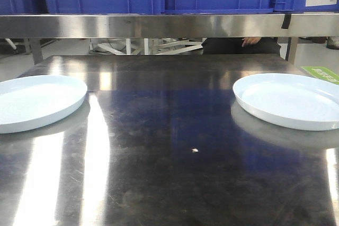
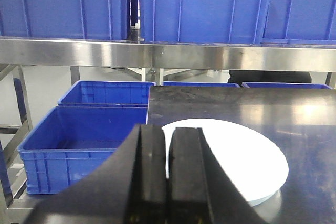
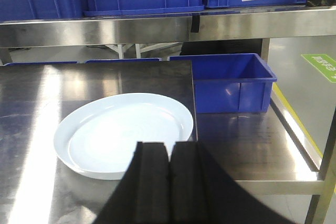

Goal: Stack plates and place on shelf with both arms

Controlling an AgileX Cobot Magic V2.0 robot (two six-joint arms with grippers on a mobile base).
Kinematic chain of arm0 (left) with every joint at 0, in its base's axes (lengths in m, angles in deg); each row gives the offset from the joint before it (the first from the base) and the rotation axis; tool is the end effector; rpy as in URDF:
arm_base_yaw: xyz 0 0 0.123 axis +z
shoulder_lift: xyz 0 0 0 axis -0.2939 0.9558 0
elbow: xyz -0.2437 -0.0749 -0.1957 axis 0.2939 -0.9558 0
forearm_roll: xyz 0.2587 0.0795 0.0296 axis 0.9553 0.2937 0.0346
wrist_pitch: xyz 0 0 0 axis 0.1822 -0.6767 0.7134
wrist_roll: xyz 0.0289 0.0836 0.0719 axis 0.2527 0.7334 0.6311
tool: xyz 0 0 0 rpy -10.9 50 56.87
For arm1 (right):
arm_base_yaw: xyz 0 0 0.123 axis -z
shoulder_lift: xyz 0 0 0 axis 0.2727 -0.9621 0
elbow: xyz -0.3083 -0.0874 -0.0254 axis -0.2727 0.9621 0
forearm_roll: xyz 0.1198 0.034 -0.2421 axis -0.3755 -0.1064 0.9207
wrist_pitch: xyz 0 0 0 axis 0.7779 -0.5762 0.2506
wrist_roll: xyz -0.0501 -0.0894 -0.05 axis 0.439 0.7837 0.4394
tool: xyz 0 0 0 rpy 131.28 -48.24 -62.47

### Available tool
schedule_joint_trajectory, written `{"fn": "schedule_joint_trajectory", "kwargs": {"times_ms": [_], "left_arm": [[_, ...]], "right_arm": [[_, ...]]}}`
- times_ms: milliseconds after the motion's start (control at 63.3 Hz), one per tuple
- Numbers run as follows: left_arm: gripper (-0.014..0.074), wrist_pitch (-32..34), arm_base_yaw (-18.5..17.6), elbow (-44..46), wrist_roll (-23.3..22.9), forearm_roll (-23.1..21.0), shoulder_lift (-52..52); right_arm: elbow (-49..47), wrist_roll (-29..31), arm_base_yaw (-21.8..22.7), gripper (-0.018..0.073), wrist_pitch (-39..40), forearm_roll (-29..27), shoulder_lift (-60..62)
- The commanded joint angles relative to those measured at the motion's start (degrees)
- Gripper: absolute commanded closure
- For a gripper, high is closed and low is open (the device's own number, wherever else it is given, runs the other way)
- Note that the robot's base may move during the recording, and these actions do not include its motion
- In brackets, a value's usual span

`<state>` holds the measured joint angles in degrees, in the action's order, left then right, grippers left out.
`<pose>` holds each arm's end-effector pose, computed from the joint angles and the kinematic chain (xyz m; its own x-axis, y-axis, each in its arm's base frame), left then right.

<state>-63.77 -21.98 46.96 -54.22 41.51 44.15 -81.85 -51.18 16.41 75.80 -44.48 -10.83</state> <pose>0.0633 -0.0058 0.2077 0.0418 -0.0105 -0.9991 0.0885 0.9961 -0.0068 0.0639 0.0002 0.1948 -0.0206 0.0982 -0.9950 0.0051 0.9952 0.0981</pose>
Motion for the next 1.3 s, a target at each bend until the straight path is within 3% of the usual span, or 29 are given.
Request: {"fn": "schedule_joint_trajectory", "kwargs": {"times_ms": [0,742,1090,1279], "left_arm": [[0.0516,5.0,-0.3,-0.1,-0.4,-0.5,-1.3],[0.0516,4.9,-0.3,0.9,-0.4,-0.5,-1.0],[0.0509,-1.0,-0.3,5.8,-0.4,-1.7,-1.0],[0.0509,-5.1,-0.3,9.3,-0.5,-4.8,1.5]], "right_arm": [[0.1,0.2,-0.1,0.0503,5.2,0.5,1.1],[0.1,0.2,-0.1,0.0503,5.2,0.5,1.1],[0.1,0.2,-0.1,0.0503,5.2,0.5,1.1],[0.1,0.2,-0.1,0.0503,5.2,0.5,1.1]]}}
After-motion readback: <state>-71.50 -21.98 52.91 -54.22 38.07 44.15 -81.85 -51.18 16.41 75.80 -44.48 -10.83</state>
